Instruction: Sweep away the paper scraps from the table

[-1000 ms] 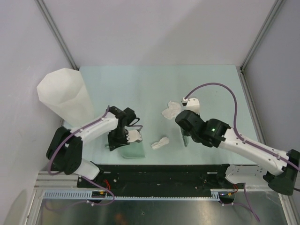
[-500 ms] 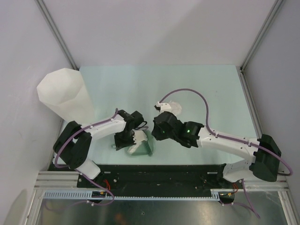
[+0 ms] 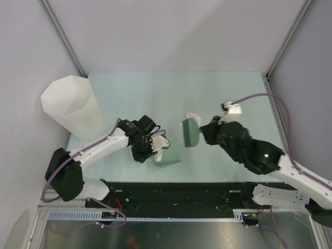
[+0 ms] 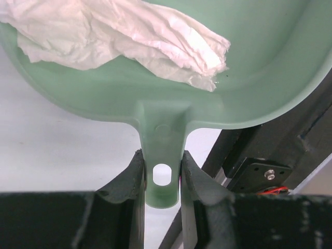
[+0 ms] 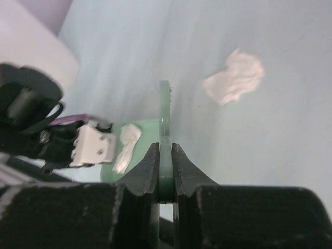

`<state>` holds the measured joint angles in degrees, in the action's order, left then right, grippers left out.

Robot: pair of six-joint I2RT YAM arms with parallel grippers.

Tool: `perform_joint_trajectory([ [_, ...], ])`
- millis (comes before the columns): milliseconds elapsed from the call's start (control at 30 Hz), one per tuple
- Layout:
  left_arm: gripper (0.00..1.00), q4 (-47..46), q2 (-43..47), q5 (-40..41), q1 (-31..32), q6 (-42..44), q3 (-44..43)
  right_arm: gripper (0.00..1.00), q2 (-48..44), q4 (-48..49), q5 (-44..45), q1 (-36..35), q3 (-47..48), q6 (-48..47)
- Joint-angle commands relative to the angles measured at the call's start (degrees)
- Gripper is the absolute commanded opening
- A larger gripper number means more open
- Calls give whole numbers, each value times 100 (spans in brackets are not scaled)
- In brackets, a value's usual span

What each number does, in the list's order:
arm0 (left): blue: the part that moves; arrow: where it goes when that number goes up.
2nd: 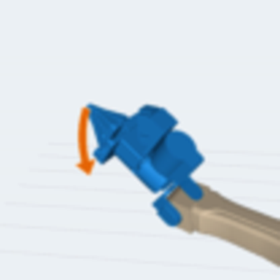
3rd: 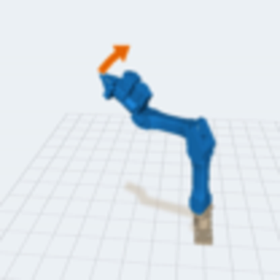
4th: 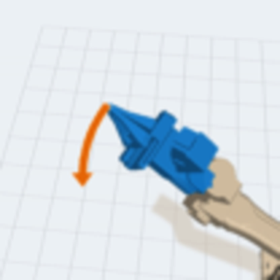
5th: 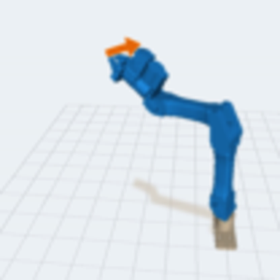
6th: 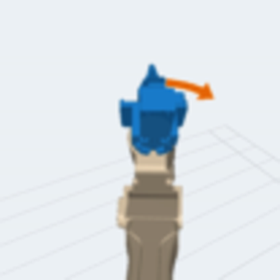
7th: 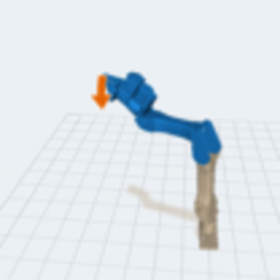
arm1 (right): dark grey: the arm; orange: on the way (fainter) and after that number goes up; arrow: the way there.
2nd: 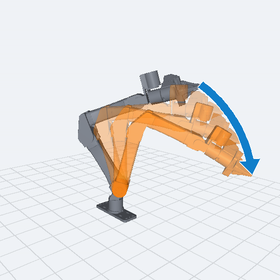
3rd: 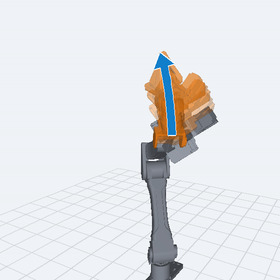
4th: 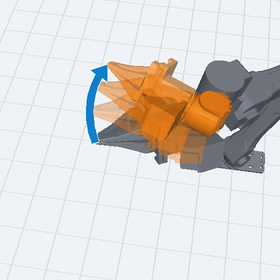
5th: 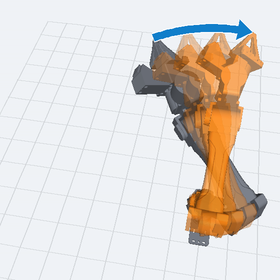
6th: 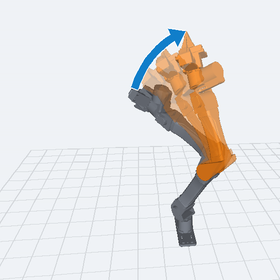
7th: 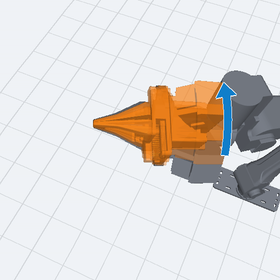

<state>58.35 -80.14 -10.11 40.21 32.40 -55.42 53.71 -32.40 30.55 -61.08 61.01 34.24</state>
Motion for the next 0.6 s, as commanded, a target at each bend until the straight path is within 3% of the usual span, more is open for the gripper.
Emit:
perform_joint_trajectory([
  [0,0,-122,621,-474,-127,-226,-662,0,-816,-819,1058,367,271,-189],
  [167,0,456,859,-949,-985,-305,-1977,0,-1284,-1329,1252,693,288,-242],
  [333,0,1090,824,-730,-2102,-130,-3551,0,-1311,-1558,1226,799,288,-304],
  [467,0,1494,763,233,-3183,187,-4352,0,-1241,-1611,1182,808,288,-383],
  [567,0,1504,920,1210,-3518,661,-4582,0,-1188,-1602,1120,808,288,-400],
])
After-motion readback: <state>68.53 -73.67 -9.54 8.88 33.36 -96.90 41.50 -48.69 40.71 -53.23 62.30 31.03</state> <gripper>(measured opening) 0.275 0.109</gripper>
